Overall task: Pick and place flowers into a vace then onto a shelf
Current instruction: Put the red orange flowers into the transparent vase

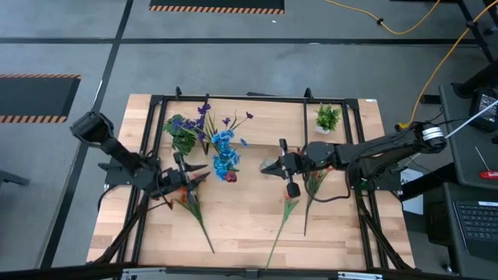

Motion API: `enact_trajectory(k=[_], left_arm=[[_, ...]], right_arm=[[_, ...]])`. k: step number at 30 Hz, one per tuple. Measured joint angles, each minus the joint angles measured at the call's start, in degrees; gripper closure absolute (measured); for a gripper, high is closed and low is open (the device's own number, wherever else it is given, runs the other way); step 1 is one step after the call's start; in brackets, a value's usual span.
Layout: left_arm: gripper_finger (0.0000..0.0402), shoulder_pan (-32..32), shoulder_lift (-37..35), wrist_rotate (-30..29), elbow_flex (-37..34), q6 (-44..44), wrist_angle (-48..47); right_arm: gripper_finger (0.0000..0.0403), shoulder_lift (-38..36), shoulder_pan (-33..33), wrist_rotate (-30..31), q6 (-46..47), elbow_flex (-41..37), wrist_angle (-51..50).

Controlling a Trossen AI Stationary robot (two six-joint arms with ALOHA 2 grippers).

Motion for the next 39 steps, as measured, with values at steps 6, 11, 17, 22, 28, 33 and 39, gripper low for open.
enact_trajectory(k=[6,11,17,22,28,33,39], left_arm=[[0.0353,-2.29,-1.75,-1.68,4.97,-0.34,-9.87],[0.0397,-4.0,-2.77,-1.73,9.25,-6.69,-18.84],[0.04,-6.07,-3.16,-1.55,14.41,-15.36,-32.69],[0.0399,-6.43,-3.16,4.46,20.15,-24.77,-47.79],[0.04,-4.98,-3.07,11.69,22.91,-37.43,-59.68],[0.04,-5.58,-3.05,12.35,22.91,-42.1,-60.2],[0.04,-6.03,-2.36,13.63,22.91,-43.95,-60.35]], right_arm=[[0.0402,-1.79,0.02,0.01,0.0,0.0,-2.61],[0.0402,-5.0,0.11,0.01,1.39,0.0,-5.49],[0.0402,-9.3,1.43,0.03,2.82,0.0,-12.49],[0.0402,-10.48,3.79,1.31,2.82,0.0,-14.99],[0.0402,-9.8,7.55,6.39,2.6,-0.02,-15.62],[0.0402,-9.08,10.48,7.38,2.81,-0.01,-15.33],[0.0402,-5.84,13.47,10.76,3.9,0.0,-14.53]])
